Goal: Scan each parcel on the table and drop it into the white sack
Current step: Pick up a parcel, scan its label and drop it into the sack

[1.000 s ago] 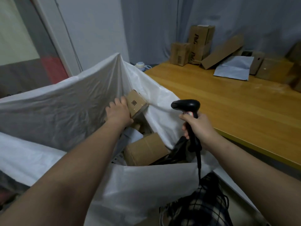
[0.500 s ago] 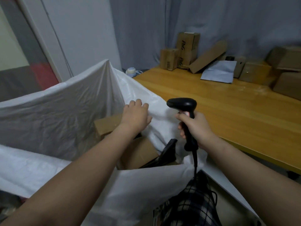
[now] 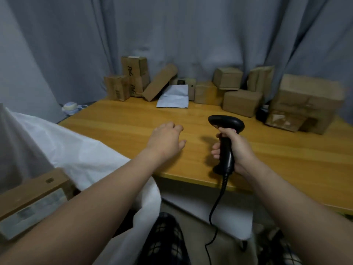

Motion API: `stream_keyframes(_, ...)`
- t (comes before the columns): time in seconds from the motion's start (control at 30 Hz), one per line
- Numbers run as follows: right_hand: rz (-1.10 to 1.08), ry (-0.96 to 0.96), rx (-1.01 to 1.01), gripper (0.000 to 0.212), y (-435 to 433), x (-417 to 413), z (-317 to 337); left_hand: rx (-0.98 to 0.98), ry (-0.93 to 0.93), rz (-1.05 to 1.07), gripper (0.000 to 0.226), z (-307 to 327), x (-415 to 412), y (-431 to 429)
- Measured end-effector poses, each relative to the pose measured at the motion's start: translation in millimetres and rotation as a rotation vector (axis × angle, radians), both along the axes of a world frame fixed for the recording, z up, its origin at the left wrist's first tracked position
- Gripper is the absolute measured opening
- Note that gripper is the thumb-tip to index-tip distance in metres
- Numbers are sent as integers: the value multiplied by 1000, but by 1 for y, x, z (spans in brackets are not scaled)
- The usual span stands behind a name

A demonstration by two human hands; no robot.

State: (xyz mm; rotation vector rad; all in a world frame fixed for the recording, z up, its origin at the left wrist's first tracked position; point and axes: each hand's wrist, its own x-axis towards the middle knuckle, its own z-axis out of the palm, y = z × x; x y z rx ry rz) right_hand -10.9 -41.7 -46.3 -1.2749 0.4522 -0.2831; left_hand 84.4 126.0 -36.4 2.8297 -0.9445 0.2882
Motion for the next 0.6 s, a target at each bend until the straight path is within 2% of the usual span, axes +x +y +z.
stream_keyframes(0.17,-217,-45,-13,27,-78,-18,15,-46,44,-147,49,6,4,-81)
stream_keyframes(0.3,-409,-192,-10,16,-137,-41,44,-248,153,-259,52,22,1,-160)
stream_keyframes(0.43,-559,-209,31,11,-199,-64,67,-488,443,-278,61,41,-6,-241)
stream_keyframes(0.6,-622,-240,187,16,-285,-72,76,-793,890,-127,84,57,2,-328)
